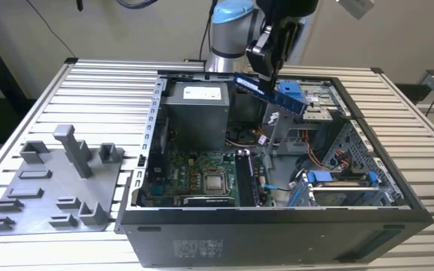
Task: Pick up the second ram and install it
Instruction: 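Insert the second ram into the second slot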
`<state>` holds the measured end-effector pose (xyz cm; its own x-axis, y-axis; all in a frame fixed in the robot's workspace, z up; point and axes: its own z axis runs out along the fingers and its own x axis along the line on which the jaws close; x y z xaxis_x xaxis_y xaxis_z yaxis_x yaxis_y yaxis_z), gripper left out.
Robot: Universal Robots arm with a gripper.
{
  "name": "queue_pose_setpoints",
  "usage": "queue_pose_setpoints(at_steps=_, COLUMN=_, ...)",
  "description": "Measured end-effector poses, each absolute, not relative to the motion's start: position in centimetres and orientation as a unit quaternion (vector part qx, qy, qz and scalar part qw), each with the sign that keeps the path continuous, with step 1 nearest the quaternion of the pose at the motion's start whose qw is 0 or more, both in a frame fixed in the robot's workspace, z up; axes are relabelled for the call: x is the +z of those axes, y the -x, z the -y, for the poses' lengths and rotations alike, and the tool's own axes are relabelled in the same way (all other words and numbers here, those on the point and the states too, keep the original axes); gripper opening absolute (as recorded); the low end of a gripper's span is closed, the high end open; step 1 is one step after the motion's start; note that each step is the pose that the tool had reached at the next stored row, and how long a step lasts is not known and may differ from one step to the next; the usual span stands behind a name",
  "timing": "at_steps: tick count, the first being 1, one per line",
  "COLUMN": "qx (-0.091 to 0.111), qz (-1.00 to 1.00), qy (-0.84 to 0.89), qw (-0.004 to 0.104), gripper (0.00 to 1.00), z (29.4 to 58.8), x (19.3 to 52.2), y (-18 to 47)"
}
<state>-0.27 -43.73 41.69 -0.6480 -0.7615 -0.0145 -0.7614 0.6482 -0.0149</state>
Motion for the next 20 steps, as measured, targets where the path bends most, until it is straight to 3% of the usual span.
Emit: queue_pose_setpoints(at_steps=20, qx=-0.005, qz=-0.953, qy=0.304, qw=0.009, gripper=0.13, z=43.73, x=41.54, y=0.27)
